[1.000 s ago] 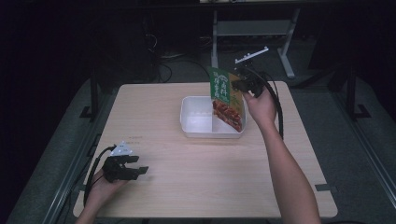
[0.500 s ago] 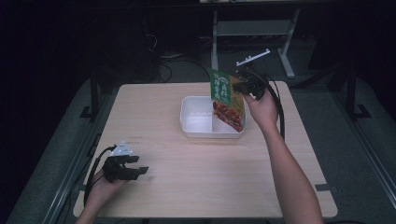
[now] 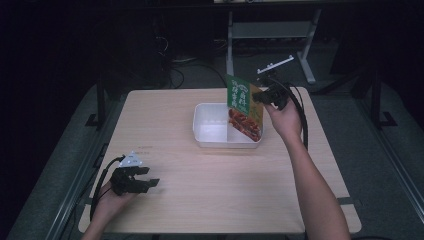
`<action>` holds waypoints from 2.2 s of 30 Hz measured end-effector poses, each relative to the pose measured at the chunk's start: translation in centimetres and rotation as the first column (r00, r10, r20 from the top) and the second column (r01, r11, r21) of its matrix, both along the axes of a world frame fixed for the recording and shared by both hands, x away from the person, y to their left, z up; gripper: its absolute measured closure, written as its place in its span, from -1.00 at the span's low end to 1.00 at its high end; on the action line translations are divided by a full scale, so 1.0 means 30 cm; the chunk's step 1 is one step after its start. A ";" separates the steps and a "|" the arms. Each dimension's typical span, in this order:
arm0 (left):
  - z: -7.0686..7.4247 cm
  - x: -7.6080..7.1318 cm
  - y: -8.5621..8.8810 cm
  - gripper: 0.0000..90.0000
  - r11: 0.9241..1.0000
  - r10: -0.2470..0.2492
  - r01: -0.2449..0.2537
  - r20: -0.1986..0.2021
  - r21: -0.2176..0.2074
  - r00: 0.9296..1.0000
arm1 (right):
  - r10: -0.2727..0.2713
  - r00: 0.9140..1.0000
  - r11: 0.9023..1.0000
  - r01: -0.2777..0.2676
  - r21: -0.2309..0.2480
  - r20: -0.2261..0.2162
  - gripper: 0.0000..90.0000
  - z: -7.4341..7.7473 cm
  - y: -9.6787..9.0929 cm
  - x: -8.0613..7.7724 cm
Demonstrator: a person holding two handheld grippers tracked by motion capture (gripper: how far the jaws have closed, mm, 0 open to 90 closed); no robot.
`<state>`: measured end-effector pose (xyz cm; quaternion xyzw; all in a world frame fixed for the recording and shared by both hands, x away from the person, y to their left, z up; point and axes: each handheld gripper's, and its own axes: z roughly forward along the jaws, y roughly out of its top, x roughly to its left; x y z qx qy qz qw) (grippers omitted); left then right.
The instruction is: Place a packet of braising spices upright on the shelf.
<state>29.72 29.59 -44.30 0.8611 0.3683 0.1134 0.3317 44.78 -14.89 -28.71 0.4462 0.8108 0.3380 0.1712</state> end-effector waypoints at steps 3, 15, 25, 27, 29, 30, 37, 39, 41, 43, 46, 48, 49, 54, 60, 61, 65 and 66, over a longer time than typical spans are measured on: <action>0.000 0.000 -0.001 -0.18 1.000 0.001 -0.001 0.000 -0.002 1.000 | 0.001 1.000 1.000 -0.001 -0.004 -0.008 0.99 -0.001 -0.005 -0.001; -0.001 0.000 -0.003 -0.18 1.000 -0.001 0.001 -0.003 -0.001 1.000 | -0.005 0.999 1.000 0.005 0.001 -0.036 0.99 -0.016 -0.032 -0.008; -0.002 0.001 -0.003 -0.19 1.000 -0.003 0.003 -0.004 0.004 1.000 | -0.008 0.999 1.000 0.008 0.006 -0.048 0.99 -0.024 -0.050 -0.012; -0.002 0.001 -0.004 -0.19 1.000 -0.002 0.002 -0.004 0.001 1.000 | -0.006 0.999 1.000 0.007 0.007 -0.048 0.99 -0.024 -0.052 -0.013; -0.002 0.000 -0.004 -0.19 1.000 0.000 0.000 -0.005 -0.001 1.000 | -0.005 0.999 1.000 0.005 0.006 -0.049 0.99 -0.024 -0.052 -0.013; -0.002 0.000 -0.004 -0.19 1.000 0.000 0.000 -0.005 0.000 1.000 | -0.005 0.999 1.000 0.006 0.007 -0.050 0.98 -0.024 -0.052 -0.013; -0.002 0.001 -0.003 -0.19 1.000 -0.003 0.003 -0.003 0.003 1.000 | -0.007 0.998 1.000 0.007 0.012 -0.058 0.87 -0.024 -0.057 -0.011; -0.002 0.001 -0.003 -0.19 1.000 -0.002 0.002 -0.004 -0.001 1.000 | -0.005 0.998 1.000 0.006 0.017 -0.058 0.82 -0.025 -0.061 -0.011; -0.002 0.001 -0.002 -0.19 1.000 -0.002 0.002 -0.004 -0.001 1.000 | -0.004 0.998 1.000 0.006 0.027 -0.067 0.74 -0.026 -0.064 -0.012; -0.001 0.001 -0.002 -0.19 1.000 0.000 0.000 -0.003 -0.002 1.000 | -0.005 0.997 1.000 0.007 0.029 -0.071 0.64 -0.027 -0.067 -0.013; -0.001 0.001 -0.003 -0.19 1.000 0.001 -0.001 -0.003 -0.003 1.000 | -0.002 0.998 0.999 0.005 0.034 -0.070 0.59 -0.027 -0.073 -0.019; -0.001 0.000 -0.003 -0.19 1.000 0.000 0.000 -0.004 -0.001 1.000 | 0.000 0.997 0.999 0.003 0.037 -0.077 0.55 -0.026 -0.077 -0.022; -0.001 0.000 -0.004 -0.19 1.000 0.001 -0.001 -0.004 -0.002 1.000 | 0.000 0.997 0.999 0.003 0.036 -0.077 0.53 -0.026 -0.080 -0.023; -0.001 0.000 -0.004 -0.19 1.000 0.000 0.000 -0.002 -0.002 1.000 | -0.002 0.997 0.999 0.006 0.042 -0.078 0.40 -0.018 -0.096 -0.034; -0.001 0.000 -0.005 -0.19 1.000 0.001 -0.001 -0.002 -0.001 1.000 | -0.011 0.997 0.999 0.015 0.045 -0.082 0.26 -0.014 -0.116 -0.049; -0.001 0.000 -0.005 -0.19 1.000 0.001 -0.001 -0.002 0.000 1.000 | -0.011 0.996 0.999 0.015 0.048 -0.085 0.25 -0.015 -0.121 -0.053; -0.001 0.000 -0.006 -0.20 1.000 0.001 -0.001 -0.001 0.001 1.000 | -0.009 0.995 0.998 0.015 0.054 -0.097 0.20 -0.023 -0.139 -0.064; -0.001 0.000 -0.006 -0.20 1.000 0.001 -0.001 -0.001 0.001 1.000 | -0.006 0.995 0.998 0.012 0.056 -0.098 0.19 -0.025 -0.144 -0.067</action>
